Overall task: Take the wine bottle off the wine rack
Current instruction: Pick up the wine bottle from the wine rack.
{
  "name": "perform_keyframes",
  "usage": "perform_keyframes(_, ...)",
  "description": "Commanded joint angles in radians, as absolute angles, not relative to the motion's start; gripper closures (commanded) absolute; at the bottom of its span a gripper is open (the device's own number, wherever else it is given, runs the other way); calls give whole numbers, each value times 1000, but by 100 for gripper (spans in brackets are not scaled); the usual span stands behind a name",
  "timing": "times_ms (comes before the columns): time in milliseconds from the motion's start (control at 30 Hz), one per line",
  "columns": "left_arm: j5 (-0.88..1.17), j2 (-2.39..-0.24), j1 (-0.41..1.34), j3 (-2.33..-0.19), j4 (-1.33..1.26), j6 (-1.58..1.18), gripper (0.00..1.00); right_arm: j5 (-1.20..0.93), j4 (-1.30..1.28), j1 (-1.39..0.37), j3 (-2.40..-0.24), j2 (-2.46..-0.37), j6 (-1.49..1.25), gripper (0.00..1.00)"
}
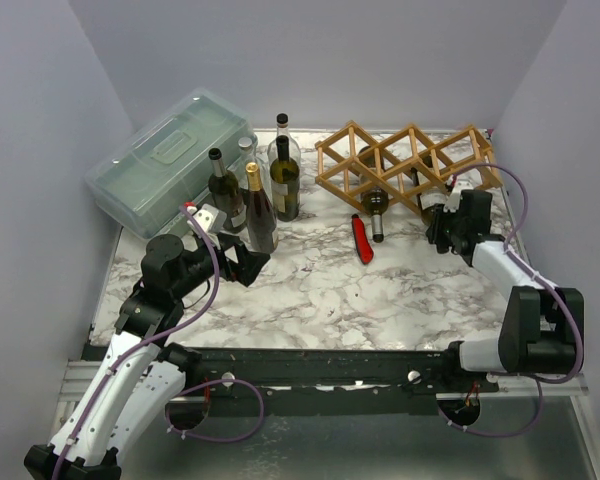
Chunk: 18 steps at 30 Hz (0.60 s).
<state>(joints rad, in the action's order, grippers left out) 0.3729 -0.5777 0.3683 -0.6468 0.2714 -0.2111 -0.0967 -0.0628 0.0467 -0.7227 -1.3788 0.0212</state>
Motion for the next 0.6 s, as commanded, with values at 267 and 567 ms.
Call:
perform_keyframes(267,356,-563,364,-640,271,-199,1,-110,-112,38,-720,-1205,42,100)
perform_keyframes(567,355,-561,363,-640,271,-198,1,-103,-179,38,-710,-1174,50,100)
